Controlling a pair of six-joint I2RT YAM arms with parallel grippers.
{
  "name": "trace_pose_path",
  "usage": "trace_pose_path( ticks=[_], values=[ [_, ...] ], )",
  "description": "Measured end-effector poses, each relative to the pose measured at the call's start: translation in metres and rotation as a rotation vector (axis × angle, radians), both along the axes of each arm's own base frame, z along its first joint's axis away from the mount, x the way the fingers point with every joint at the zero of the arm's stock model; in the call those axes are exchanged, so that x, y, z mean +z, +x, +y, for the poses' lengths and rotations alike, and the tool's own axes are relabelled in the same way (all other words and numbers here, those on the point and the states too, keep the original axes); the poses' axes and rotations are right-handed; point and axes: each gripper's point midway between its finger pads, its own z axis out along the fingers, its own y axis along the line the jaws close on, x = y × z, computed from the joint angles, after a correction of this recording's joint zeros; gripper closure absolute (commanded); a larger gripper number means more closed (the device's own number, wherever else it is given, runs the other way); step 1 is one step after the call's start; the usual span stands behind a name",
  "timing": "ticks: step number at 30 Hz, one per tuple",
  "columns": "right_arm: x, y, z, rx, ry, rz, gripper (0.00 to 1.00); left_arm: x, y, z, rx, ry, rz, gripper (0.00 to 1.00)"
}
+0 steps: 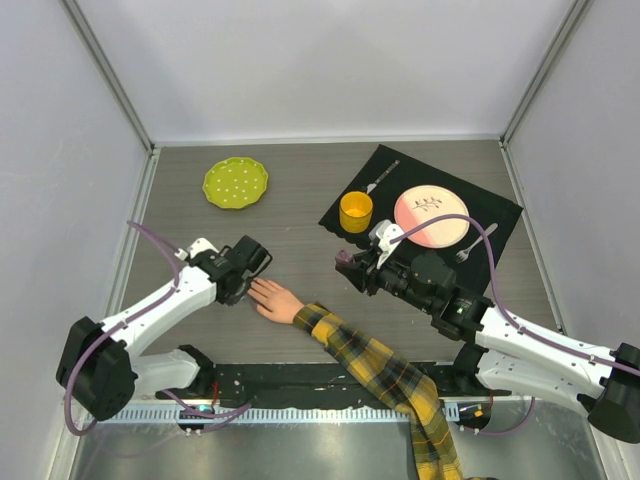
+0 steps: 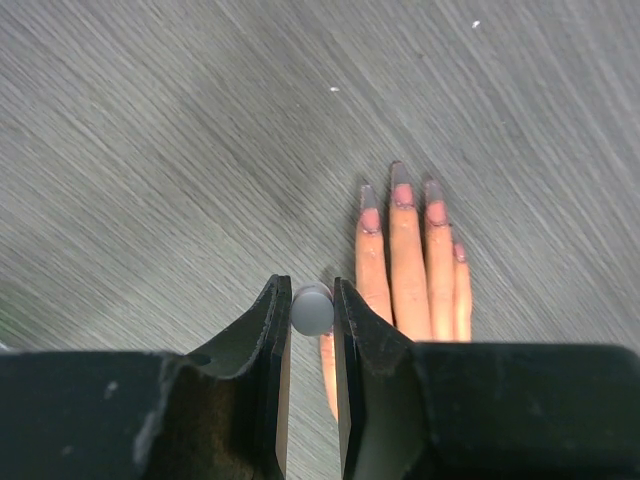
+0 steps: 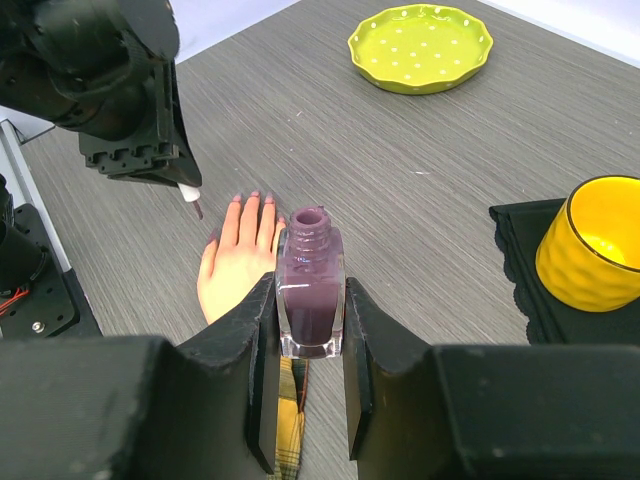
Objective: Paint the nails
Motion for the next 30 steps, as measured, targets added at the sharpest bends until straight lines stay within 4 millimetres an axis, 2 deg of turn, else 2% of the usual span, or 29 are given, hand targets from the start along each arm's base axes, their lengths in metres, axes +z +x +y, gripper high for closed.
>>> trace_pose_path(
  ticks=[7,15,22,30],
  values=[
    [0.0,0.0,0.0,0.0,0.0,0.0,0.99,0.007,0.002,-0.006,-0.022,-0.041,-0.026,1.0],
    [0.0,0.0,0.0,0.0,0.0,0.0,0.99,-0.008,0.0,-0.015,-0.055,-0.05,0.043,1.0],
    [0.0,0.0,0.0,0.0,0.001,0.0,0.99,-0.007,0.006,-0.024,-0.063,-0.089,0.021,1.0],
    [0.0,0.0,0.0,0.0,0.0,0.0,0.99,-0.007,0.006,-0.025,-0.061,-0.092,0.023,1.0]
  ],
)
